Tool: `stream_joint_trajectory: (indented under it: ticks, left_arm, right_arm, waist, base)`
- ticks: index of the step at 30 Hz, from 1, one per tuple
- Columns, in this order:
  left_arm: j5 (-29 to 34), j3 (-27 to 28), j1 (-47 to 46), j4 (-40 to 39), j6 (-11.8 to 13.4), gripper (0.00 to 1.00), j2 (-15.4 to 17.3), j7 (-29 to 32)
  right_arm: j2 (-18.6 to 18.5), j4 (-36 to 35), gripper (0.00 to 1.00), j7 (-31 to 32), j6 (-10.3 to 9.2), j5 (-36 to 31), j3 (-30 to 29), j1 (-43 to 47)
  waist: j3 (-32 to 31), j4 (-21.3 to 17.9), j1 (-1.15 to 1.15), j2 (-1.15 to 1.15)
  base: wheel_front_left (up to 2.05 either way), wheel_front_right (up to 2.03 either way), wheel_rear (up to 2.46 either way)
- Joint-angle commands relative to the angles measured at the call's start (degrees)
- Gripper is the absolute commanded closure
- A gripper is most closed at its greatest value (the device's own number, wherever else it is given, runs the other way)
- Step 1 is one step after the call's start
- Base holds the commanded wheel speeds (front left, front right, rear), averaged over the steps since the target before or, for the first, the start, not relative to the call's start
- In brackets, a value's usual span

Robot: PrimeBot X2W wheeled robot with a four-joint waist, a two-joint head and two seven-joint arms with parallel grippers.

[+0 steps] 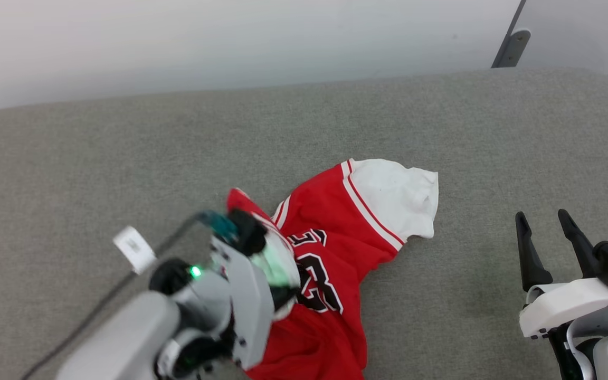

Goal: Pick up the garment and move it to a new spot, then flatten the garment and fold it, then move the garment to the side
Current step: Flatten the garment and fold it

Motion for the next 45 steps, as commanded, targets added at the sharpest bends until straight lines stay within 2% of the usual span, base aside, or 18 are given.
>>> stream_joint_trajectory:
  ticks: [1, 3, 4, 5, 12, 19, 28, 34, 45]
  left_arm:
    - [0.92, -0.91, 0.81, 0.98, -0.59, 0.8, -0.36, -0.38]
    - [2.81, -2.72, 1.15, 2.82, -1.32, 0.51, -0.74, -1.12]
    - [3.17, -3.56, 1.5, 3.69, -1.72, 0.13, -1.14, -1.4]
    - [3.46, -4.11, 1.59, 4.35, -2.14, 0.0, -1.4, -1.62]
    - [1.62, -3.19, -0.07, 5.38, -3.44, 0.0, -0.83, -1.59]
    - [-1.15, -0.65, -2.14, 1.42, -2.19, 0.0, 2.26, 2.05]
    - [0.52, -1.37, -1.71, 0.19, -1.84, 0.0, 4.2, 2.69]
    - [3.36, -2.69, -1.94, 3.51, -3.06, 0.0, 4.05, -0.29]
    - [3.5, -2.32, -3.77, 13.21, -4.45, 0.0, 1.36, -5.97]
  right_arm:
    - [0.25, 0.24, 0.0, -0.34, -0.09, 0.26, 0.02, -0.56]
    - [0.39, 0.48, 0.0, -0.49, -0.09, 0.32, 0.19, -0.87]
    - [0.45, 0.62, 0.0, -0.6, -0.09, 0.29, 0.28, -0.92]
    - [0.53, 0.74, 0.0, -0.68, -0.09, 0.36, 0.35, -0.91]
    - [0.14, 1.42, 0.0, -0.99, -0.09, 0.43, 0.1, -0.5]
    - [0.03, 1.16, 0.0, -0.85, -0.09, 0.4, 0.26, 0.28]
    - [-0.05, 1.0, 0.0, -0.59, -0.09, 0.95, 0.78, 0.45]
    - [0.03, 0.73, 0.0, -0.48, -0.09, 1.31, 0.92, -0.16]
    - [-0.06, 1.05, 0.0, -0.94, -0.09, 1.46, 1.04, -0.84]
  waist:
    - [0.33, -0.25, 0.0, 0.0]
    - [0.51, -0.41, 0.0, 0.0]
    - [0.54, -0.45, 0.0, 0.0]
    - [0.54, -0.48, 0.0, 0.0]
    - [-0.57, -0.19, 0.0, 0.0]
    - [-1.77, 0.2, 0.0, 0.0]
    - [-2.34, 0.2, 0.0, 0.0]
    - [-1.61, -0.28, 0.0, 0.0]
    - [-0.39, -1.35, 0.0, 0.0]
  base:
    - [0.0, 0.0, 0.0]
    - [0.0, 0.0, 0.0]
    - [0.0, 0.0, 0.0]
    - [0.0, 0.0, 0.0]
    - [0.0, 0.0, 0.0]
    - [0.0, 0.0, 0.0]
    - [0.0, 0.0, 0.0]
    - [0.0, 0.0, 0.0]
    - [0.0, 0.0, 0.0]
